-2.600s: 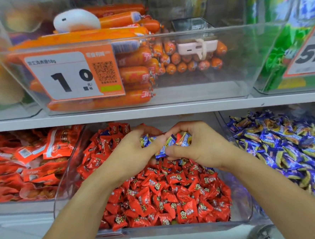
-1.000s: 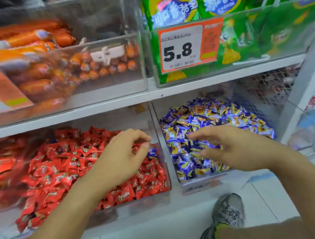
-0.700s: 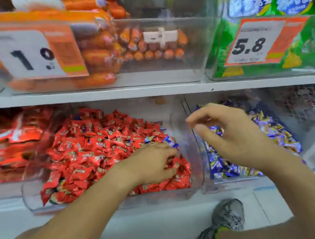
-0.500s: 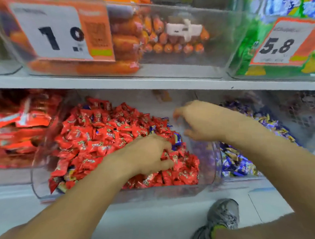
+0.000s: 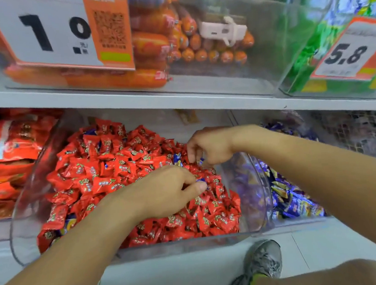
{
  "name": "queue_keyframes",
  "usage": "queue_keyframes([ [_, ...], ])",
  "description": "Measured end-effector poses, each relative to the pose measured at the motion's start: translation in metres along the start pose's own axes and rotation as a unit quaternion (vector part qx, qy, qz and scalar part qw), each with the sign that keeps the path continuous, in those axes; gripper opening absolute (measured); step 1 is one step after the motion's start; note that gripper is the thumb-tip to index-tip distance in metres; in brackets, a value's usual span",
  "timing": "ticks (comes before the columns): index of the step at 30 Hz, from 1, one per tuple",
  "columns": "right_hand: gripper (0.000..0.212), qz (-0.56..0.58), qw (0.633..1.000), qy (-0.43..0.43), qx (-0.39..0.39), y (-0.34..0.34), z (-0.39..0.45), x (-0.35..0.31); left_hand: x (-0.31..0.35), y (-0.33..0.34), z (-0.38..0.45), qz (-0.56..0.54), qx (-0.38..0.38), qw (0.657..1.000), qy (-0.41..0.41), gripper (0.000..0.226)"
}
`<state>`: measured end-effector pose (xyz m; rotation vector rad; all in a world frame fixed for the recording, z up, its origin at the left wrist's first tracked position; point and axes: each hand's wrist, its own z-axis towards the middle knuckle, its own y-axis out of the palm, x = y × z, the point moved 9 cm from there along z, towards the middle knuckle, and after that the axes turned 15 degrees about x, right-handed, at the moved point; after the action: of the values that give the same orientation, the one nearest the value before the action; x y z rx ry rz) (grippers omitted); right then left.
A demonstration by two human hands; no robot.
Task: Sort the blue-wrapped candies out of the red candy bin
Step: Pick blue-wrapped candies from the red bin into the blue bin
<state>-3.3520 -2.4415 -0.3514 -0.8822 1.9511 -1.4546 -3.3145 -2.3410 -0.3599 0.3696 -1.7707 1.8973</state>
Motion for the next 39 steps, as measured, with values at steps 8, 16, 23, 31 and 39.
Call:
queue_keyframes([
  [8, 0.035, -0.04, 0.996, 0.007, 0.082, -0.027, 0.031, 0.031, -0.003, -0.01, 0.016, 0.009, 0.087, 0.993, -0.081, 0.018],
  [16, 0.05, -0.109, 0.991, 0.04, -0.071, 0.029, 0.071, 0.04, -0.004, -0.001, 0.023, 0.009, 0.044, 0.996, -0.081, 0.022],
  [23, 0.03, -0.161, 0.985, 0.027, -0.054, 0.03, 0.071, 0.035, -0.018, -0.034, 0.016, -0.093, 0.187, 0.968, -0.137, 0.022],
  [31, 0.048, -0.109, 0.994, -0.013, 0.017, -0.012, 0.043, 0.022, -0.044, -0.072, 0.017, -0.033, 0.199, 0.966, -0.161, 0.013],
  [39, 0.033, 0.148, 0.988, 0.013, 0.033, -0.019, 0.03, 0.0, -0.043, -0.088, 0.014, -0.014, 0.226, 0.962, -0.153, 0.003],
])
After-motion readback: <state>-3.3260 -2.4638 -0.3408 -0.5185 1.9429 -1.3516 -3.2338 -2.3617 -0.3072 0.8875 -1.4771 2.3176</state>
